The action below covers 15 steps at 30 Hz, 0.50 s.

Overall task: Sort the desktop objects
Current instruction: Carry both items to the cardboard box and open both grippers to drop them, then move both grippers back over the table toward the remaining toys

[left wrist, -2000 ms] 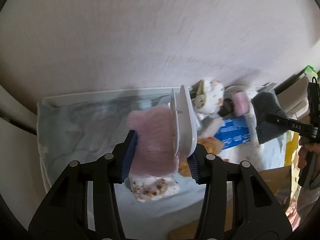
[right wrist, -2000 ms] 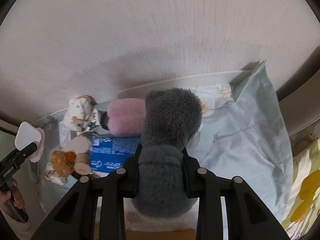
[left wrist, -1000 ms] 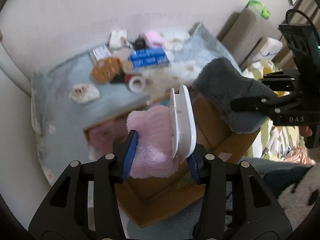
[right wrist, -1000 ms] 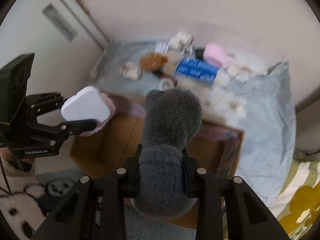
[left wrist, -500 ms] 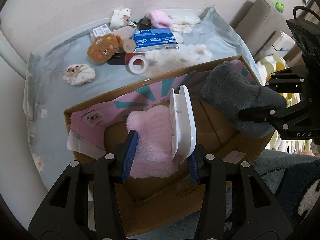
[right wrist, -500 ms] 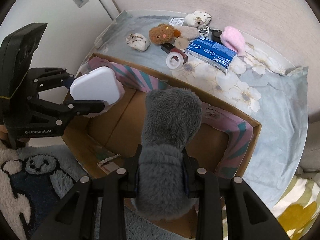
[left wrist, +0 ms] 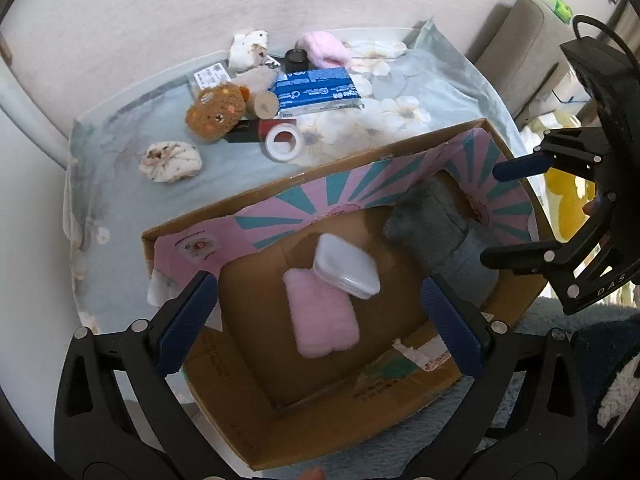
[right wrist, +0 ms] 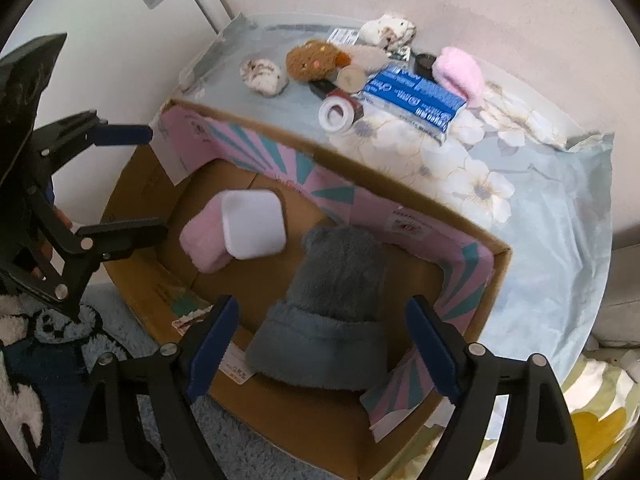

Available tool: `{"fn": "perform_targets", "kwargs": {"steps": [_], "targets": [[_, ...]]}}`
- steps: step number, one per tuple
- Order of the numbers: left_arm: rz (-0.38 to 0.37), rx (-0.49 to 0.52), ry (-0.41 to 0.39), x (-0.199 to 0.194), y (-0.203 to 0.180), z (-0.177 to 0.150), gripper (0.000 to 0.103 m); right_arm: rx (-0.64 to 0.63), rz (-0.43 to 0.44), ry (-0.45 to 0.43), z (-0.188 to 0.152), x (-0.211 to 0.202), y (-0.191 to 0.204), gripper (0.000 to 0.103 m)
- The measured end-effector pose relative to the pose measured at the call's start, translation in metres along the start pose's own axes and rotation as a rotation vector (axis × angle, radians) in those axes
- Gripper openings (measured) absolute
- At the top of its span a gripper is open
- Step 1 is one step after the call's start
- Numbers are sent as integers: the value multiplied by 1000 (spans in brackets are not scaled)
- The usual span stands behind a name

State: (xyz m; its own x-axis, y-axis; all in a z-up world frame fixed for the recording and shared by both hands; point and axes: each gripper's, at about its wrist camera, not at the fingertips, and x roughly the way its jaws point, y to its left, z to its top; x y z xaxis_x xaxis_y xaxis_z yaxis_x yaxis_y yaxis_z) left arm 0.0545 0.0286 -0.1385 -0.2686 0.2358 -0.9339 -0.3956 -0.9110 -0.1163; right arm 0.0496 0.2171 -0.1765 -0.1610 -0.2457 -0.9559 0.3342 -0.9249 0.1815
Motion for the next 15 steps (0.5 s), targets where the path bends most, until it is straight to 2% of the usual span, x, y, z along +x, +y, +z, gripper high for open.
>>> {"fn": "perform_targets", "kwargs": {"steps": [6,15], "targets": [[9,-17,-26,-12,6,0,102,7,-2,-21,2,-5,0,83],[21,-59,-121,-46,26,9,102,-1,-14,-66,8,-20,6,83]]}}
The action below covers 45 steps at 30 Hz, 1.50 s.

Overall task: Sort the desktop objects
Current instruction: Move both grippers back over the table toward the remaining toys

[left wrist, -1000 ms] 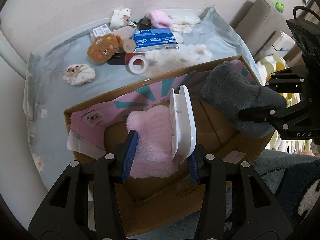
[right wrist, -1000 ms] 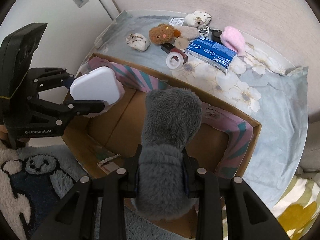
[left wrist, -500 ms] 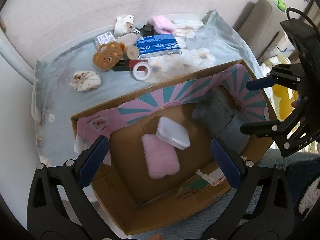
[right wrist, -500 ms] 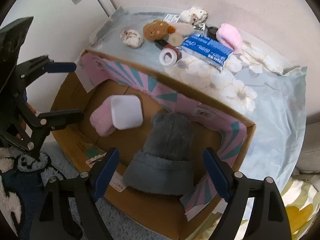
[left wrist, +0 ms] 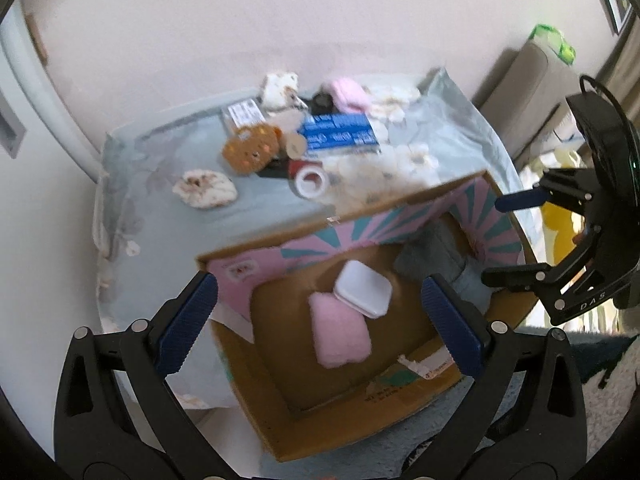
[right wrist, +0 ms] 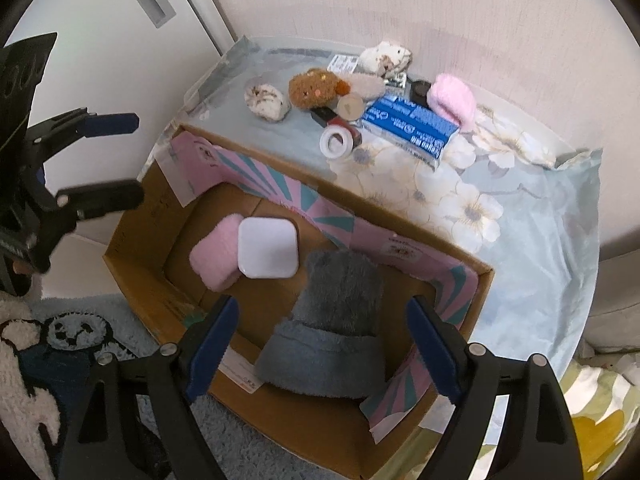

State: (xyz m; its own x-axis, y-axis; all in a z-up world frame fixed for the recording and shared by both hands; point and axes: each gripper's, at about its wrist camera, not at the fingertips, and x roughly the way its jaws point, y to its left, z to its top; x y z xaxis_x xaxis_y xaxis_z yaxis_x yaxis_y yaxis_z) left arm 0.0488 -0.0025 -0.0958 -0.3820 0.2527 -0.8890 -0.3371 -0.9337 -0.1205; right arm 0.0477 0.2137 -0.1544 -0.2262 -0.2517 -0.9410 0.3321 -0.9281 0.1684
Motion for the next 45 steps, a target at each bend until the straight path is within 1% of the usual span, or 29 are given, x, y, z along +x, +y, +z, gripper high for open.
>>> {"fn": "perform_targets", "kwargs": {"steps": [2,7,11,14,19,22,23,26,28,29,31,32,35,37,42,43,45], "targets": [[9,-12,-14,-5,6,1,102,1,-16,-6,2,-4,1,83],[9,-38,-39,-16,20,1,102,28,-16,-5,5,-10,-2,83],[24,-30,-68,-26,33,6,102,69,-6,-51,13,-22,-7,83],[34,-24,-81,-29,44,13,102,72,-16,-77,22,-27,-9,83],[50,12,-83,-24,67,36,102,-7,-60,-88,47,-32,-16,83],[34,36,-64,-12,84,58,102,-102,-58,-95,71,-30,-22,83],[18,50,-54,-6,91,67,102,-140,-50,-95,79,-28,-25,83],[1,96,-32,18,102,84,102,-281,-25,-112,107,-10,-31,83],[-2,125,-21,37,106,90,102,-348,-22,-106,119,8,-35,83],[-4,142,-8,53,110,92,101,-379,-20,-98,127,21,-39,83],[-8,153,14,77,115,91,101,-418,-5,-70,139,49,-47,83],[-12,151,35,96,119,89,101,-429,1,-54,145,63,-50,83],[-43,119,73,131,128,83,101,-460,1,-3,157,102,-60,83],[-50,109,76,143,132,80,101,-487,-22,22,161,120,-63,83],[-54,113,91,163,135,78,101,-568,-111,27,166,142,-69,83],[-54,117,97,166,134,79,101,-593,-126,40,166,148,-69,83],[-52,126,107,172,130,78,101,-616,-131,80,166,158,-71,83]]}}
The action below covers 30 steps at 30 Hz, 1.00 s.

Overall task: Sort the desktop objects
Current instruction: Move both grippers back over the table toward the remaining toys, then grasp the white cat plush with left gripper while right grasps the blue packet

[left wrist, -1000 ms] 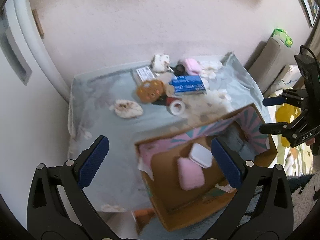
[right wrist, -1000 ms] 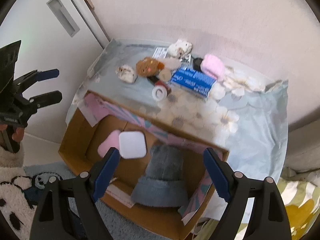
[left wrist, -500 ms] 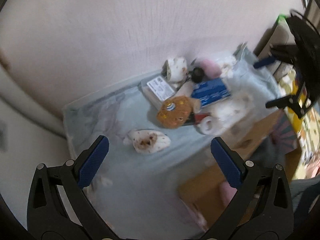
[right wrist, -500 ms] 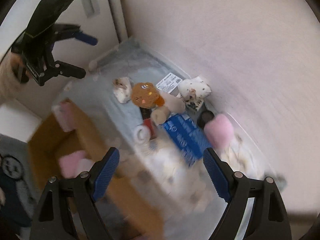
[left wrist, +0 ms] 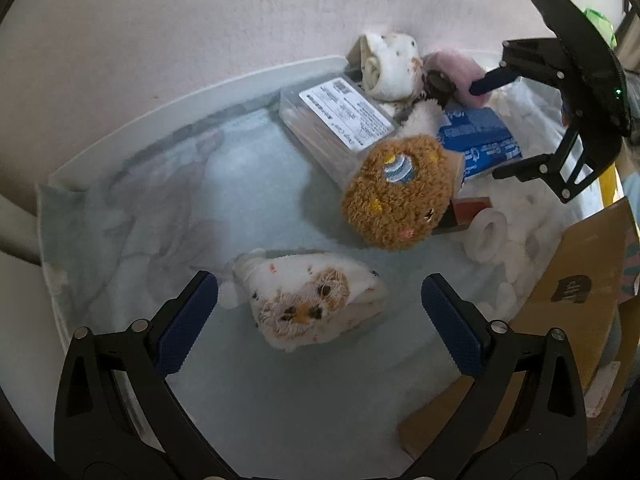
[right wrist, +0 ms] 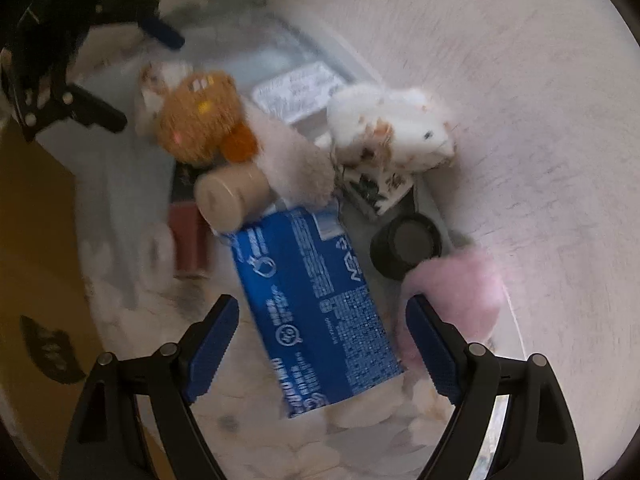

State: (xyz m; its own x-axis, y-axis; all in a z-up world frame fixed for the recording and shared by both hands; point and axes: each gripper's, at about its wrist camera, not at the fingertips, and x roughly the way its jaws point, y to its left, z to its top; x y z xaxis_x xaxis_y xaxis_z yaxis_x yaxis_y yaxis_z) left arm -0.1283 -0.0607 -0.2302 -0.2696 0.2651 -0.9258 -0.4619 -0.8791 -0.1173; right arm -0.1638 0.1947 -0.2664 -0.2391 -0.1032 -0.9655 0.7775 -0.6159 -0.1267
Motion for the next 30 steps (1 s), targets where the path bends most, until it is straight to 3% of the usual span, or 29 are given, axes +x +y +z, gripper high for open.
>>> {"fn": "perform_targets", "kwargs": {"steps": [4,6,8,12,17,30], "targets": [[11,5,11,10,-4,2,99,-21,30,10,0,10,-1,82],[6,6,14,14,-4,1,94,-13,75,14,2,13,-2,69],[9,13,40,21,-4,-1,78,11,107,16,3,14,-6,67],[38,76,43,27,-13,-6,73,18,99,22,2,12,-3,64],[33,74,39,22,-17,-4,58,70,106,40,-4,8,0,62],[6,-5,-38,-25,-17,3,54,385,138,38,-45,-30,-3,61]]}}
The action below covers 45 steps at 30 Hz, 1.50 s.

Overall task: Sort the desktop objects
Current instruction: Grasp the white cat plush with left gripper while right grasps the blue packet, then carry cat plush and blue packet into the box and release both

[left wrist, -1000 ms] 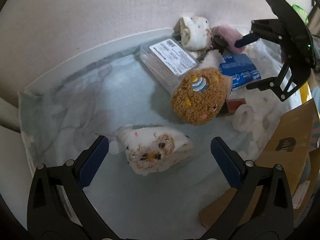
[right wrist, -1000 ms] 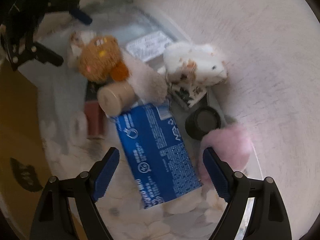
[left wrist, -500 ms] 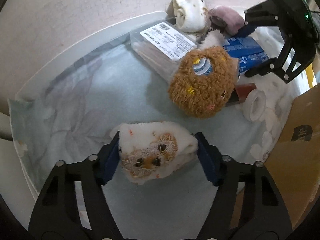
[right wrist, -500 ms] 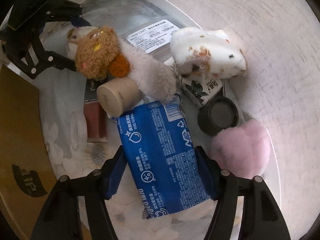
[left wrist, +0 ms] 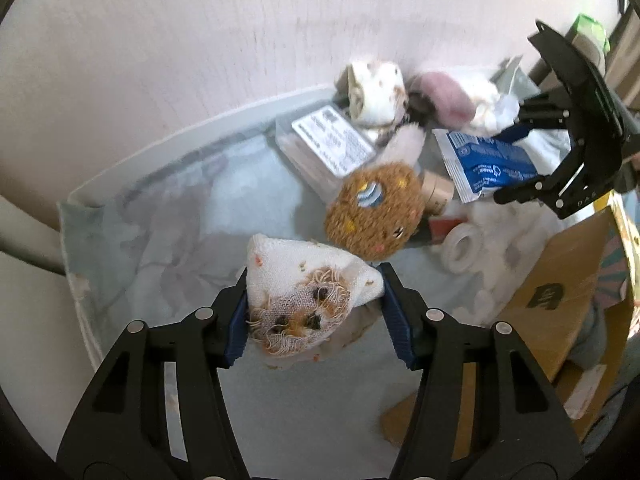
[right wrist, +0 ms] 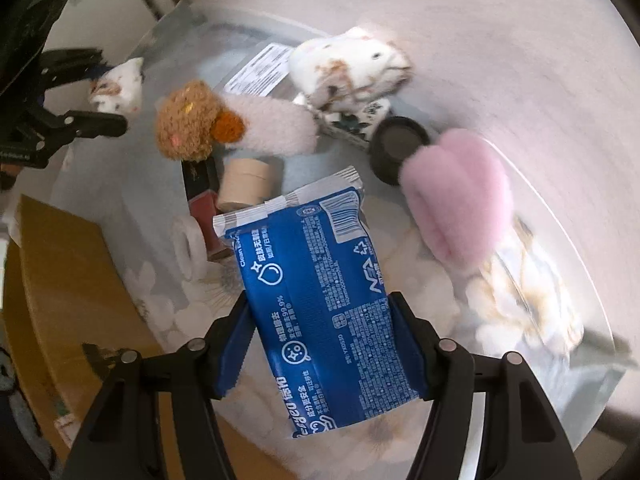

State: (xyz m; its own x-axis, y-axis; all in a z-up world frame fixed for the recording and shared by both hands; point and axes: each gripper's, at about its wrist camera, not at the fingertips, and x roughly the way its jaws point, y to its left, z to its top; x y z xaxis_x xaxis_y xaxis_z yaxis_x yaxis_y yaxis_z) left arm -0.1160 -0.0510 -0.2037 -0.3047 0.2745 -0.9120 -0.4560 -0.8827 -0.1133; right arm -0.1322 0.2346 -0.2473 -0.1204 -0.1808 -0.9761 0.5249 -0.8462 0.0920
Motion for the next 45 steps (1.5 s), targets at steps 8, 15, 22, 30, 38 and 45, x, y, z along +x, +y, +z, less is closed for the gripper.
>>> {"fn": "perform_targets", "kwargs": {"steps": [8,15,22,30,38,45], "targets": [[26,-48,-42,-53,4,16,54,19,-21,-78,-14,-52,9,61],[58,-61,-117,-105,-19,16,54,-11,-15,-153,-10,-104,38,61],[91,-58,-222,-169,-54,8,54,-42,13,-194,-11,-141,68,61],[99,-63,-242,-198,-87,-17,54,-104,31,-197,-37,-164,108,61],[70,-66,-146,-165,-117,-60,54,-160,28,-154,-71,-146,140,61],[36,-75,-47,-127,-134,-90,54,-179,56,-87,-96,-112,150,61]]}}
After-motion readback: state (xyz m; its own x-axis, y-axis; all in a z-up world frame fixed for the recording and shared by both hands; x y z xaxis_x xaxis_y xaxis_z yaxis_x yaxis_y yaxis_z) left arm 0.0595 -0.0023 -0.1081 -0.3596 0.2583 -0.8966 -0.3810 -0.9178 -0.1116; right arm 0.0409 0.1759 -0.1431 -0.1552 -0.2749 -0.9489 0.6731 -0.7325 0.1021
